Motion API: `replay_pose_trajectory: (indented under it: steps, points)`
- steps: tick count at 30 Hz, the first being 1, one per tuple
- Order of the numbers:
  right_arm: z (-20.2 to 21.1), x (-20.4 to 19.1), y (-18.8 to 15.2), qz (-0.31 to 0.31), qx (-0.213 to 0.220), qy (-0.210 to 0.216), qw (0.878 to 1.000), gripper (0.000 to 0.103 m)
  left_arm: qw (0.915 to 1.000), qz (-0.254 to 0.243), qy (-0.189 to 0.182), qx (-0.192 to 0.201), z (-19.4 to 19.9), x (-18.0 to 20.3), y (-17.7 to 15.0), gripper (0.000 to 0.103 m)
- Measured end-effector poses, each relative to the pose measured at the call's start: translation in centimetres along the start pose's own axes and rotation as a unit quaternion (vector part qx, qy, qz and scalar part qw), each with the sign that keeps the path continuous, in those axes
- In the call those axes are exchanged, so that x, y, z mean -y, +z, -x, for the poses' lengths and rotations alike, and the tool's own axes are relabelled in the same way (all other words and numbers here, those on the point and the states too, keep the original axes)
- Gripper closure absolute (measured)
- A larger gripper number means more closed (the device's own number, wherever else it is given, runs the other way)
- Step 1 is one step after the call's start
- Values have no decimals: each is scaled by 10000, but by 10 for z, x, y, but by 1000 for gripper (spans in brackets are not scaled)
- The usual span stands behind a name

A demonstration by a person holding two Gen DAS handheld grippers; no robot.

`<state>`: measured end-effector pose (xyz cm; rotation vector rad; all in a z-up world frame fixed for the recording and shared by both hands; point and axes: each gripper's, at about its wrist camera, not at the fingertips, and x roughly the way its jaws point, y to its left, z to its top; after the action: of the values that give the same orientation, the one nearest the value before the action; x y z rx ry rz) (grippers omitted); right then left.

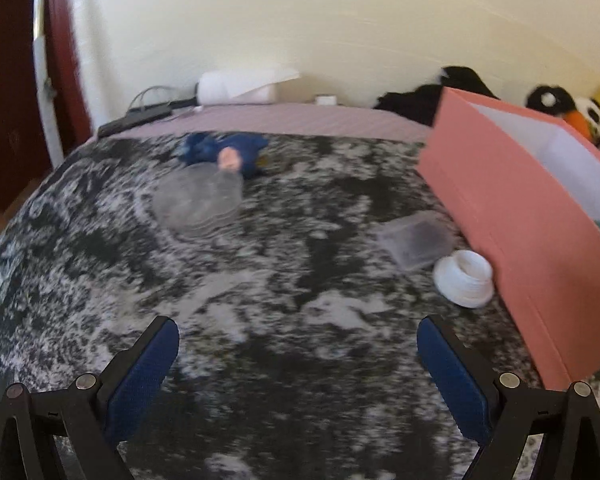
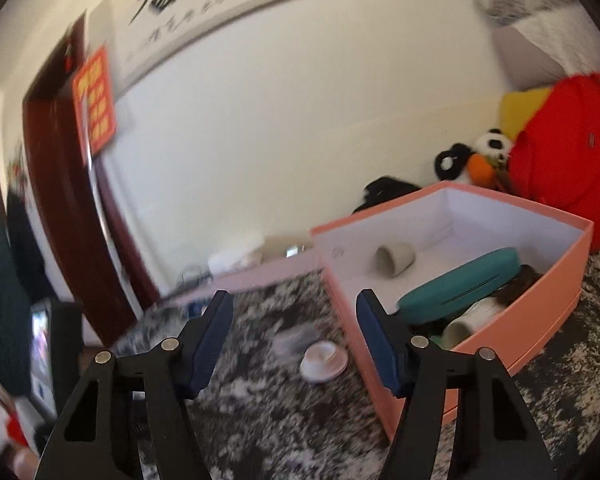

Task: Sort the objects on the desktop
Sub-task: 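Withdraw both grippers from the box back over the bed, then grasp the white plastic fitting with the right gripper while the left grasps the clear plastic box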

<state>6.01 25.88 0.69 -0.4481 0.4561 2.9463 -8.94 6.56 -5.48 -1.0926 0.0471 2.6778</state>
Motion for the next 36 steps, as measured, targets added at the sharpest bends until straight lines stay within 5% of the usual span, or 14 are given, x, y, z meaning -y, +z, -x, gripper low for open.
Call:
replay_pose_trajectory:
  steps: [7, 16, 21, 36]
  points:
    - [-72, -34, -41, 973, -870, -684, 9891, 35, 9989, 428, 22, -171, -18, -27, 4, 4]
    - [-185, 0, -82, 369, -2240, -702, 9714, 43, 9995, 295, -63, -82, -21, -29, 15, 4]
    - [-213, 2, -82, 244, -2376, -664, 9688, 48, 9995, 290, -95, -106, -25, -29, 18, 4]
    - [-266, -7, -62, 212, -2611, -130, 9650, 27, 9994, 325, -5, -120, -16, -54, 17, 4]
